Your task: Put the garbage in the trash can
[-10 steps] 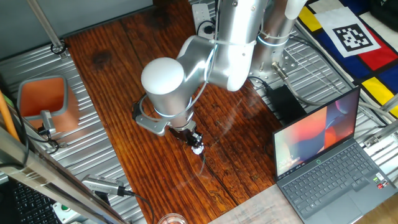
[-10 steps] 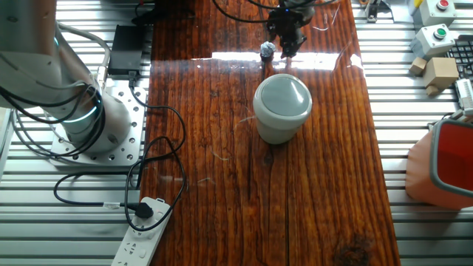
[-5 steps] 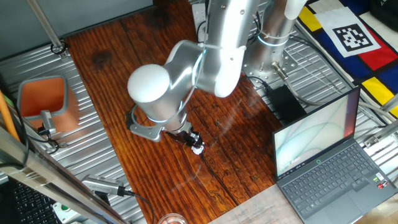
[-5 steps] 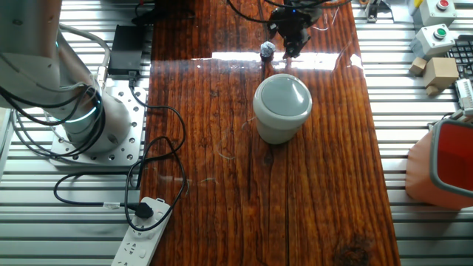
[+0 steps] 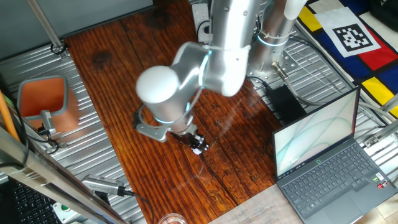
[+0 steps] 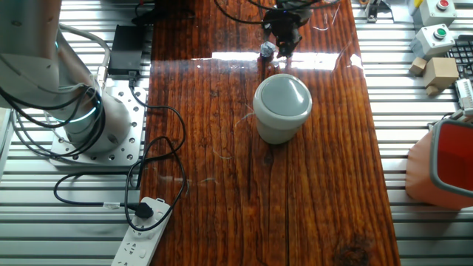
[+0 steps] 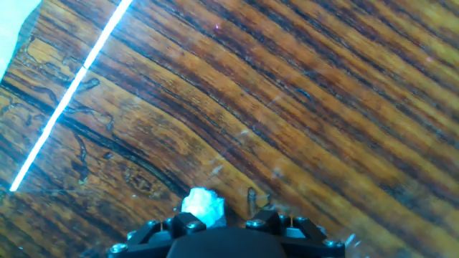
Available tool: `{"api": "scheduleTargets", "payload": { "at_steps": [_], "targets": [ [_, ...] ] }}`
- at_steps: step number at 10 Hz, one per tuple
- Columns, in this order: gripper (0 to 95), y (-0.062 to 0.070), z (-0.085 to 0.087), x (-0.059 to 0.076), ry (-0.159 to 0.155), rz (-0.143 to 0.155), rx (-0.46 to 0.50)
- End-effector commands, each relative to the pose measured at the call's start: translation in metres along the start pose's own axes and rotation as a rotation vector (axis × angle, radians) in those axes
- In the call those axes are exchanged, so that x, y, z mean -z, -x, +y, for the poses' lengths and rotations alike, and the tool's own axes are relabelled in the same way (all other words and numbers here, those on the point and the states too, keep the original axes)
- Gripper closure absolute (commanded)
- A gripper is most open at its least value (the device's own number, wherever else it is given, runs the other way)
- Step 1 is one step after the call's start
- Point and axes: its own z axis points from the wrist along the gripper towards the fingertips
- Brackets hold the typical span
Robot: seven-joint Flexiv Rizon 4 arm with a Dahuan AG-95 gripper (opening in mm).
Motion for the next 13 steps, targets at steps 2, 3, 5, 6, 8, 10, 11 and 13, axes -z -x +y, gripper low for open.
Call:
{"api": "scheduleTargets", "payload": {
  "at_steps": [2,3,5,6,8,10,11,13],
  "targets": [
    [38.0,0.002,0.001,-0.007,-0.003,-0.004,-0.003],
    [57.0,0.000,0.000,-0.010,-0.015,-0.013,-0.016],
    [95.0,-0.001,-0.002,-0.014,-0.034,-0.039,-0.023],
    [95.0,-0.002,-0.003,-0.013,-0.036,-0.042,-0.029],
    [95.0,-0.008,-0.010,-0.006,-0.032,-0.043,-0.038],
    [95.0,-0.015,-0.022,0.008,-0.035,-0.014,-0.016],
    [95.0,-0.016,-0.029,0.018,-0.029,0.000,-0.012],
    [95.0,-0.013,-0.040,0.048,-0.040,0.048,0.016]
  ]
}}
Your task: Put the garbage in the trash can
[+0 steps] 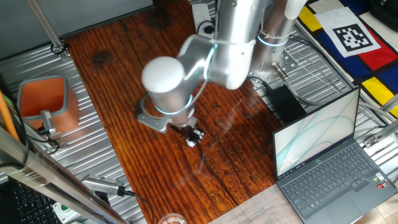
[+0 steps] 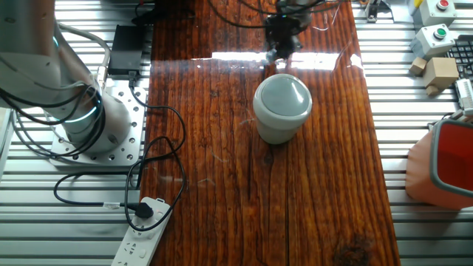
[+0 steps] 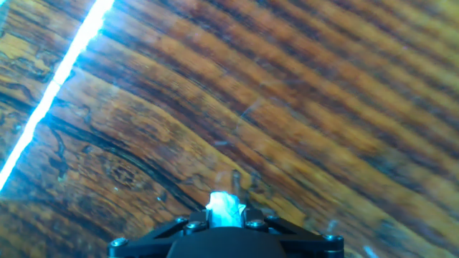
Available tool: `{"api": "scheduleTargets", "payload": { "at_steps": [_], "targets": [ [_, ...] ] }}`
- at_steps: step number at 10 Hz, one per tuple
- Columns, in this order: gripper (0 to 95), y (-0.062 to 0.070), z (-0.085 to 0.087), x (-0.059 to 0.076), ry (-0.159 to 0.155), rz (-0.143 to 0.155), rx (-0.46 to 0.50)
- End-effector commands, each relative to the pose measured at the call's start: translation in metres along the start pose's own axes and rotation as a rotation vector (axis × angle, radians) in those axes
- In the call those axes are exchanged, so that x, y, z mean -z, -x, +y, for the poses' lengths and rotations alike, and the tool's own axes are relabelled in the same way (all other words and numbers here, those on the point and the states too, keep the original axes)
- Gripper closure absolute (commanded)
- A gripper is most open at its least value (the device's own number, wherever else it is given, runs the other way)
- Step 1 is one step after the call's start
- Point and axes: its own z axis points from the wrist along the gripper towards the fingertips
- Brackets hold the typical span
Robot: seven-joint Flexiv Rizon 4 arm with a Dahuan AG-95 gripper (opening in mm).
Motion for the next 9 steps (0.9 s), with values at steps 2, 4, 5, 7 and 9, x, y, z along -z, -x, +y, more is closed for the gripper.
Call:
{"api": "scheduleTargets", "payload": {
  "at_steps": [2,4,5,7,9],
  "targets": [
    [95.0,0.002,-0.015,0.047,-0.055,0.085,0.055],
    [95.0,-0.004,-0.027,0.070,-0.060,0.094,0.054],
    [95.0,-0.009,-0.035,0.075,-0.064,0.097,0.056],
    [95.0,-0.013,-0.044,0.075,-0.069,0.098,0.060],
    [95.0,-0.013,-0.044,0.075,-0.065,0.091,0.032]
  ]
}}
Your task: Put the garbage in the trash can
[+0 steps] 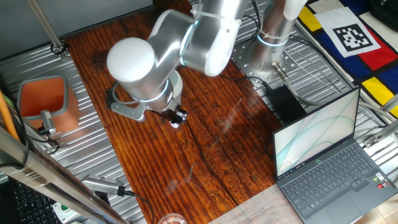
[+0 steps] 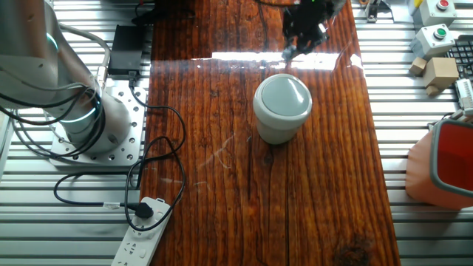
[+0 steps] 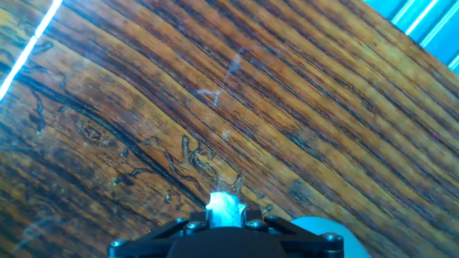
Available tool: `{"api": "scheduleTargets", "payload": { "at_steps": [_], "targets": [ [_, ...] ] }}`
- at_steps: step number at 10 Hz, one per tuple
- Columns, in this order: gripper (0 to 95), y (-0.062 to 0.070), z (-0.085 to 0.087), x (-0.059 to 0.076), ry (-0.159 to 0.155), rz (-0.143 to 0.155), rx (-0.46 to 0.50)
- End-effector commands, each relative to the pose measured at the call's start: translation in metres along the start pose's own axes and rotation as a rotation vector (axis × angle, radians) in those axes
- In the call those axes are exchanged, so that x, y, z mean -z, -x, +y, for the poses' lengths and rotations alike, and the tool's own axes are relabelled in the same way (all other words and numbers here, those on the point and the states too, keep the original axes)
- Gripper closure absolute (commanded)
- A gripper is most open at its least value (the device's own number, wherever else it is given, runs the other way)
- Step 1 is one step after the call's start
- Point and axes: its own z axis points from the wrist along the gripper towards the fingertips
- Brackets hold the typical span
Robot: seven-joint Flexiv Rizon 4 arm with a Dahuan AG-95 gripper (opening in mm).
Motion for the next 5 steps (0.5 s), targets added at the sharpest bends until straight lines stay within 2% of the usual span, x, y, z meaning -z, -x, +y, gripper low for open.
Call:
{"api": "scheduleTargets", "payload": {
  "at_steps": [1,4,5],
  "targets": [
    [95.0,0.0015,-0.0001,0.0008,0.006,0.002,-0.066],
    [95.0,0.0015,-0.0001,0.0008,-0.025,0.002,-0.211],
    [95.0,0.0015,-0.0001,0.0008,-0.028,0.005,-0.218]
  ]
}}
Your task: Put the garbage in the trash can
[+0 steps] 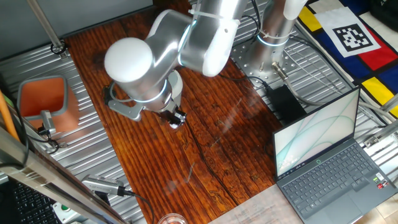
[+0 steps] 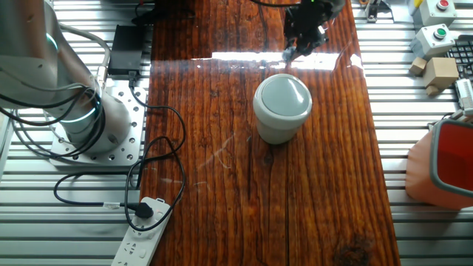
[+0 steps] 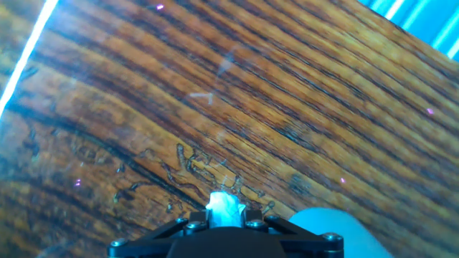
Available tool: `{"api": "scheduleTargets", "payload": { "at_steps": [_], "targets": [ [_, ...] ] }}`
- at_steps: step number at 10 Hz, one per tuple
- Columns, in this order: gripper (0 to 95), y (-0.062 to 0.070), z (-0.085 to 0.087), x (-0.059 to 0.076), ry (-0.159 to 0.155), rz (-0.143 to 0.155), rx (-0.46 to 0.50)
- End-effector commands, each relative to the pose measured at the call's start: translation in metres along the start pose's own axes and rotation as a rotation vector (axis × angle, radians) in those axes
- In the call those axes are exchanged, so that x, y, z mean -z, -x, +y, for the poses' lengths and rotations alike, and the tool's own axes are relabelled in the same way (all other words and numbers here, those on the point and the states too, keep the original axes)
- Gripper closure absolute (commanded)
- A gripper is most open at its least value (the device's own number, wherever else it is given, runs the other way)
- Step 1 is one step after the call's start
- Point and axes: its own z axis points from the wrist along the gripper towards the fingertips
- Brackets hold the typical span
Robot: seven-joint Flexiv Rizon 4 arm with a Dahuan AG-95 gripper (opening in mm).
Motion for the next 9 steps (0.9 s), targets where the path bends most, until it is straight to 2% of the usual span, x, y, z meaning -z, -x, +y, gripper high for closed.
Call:
{"api": "scheduleTargets", "payload": {
  "at_steps": [1,2,3,5,7,8,9],
  "targets": [
    [95.0,0.000,0.000,0.000,-0.038,-0.010,-0.117],
    [95.0,0.000,0.000,0.000,-0.048,-0.023,-0.136],
    [95.0,0.000,0.000,0.000,-0.049,-0.023,-0.127],
    [95.0,0.000,0.000,0.000,-0.049,-0.009,-0.105],
    [95.0,0.000,0.000,0.000,-0.038,0.011,-0.034],
    [95.0,0.000,0.000,0.000,-0.036,0.012,-0.003],
    [95.0,-0.011,-0.013,0.012,-0.032,0.008,0.032]
  ]
}}
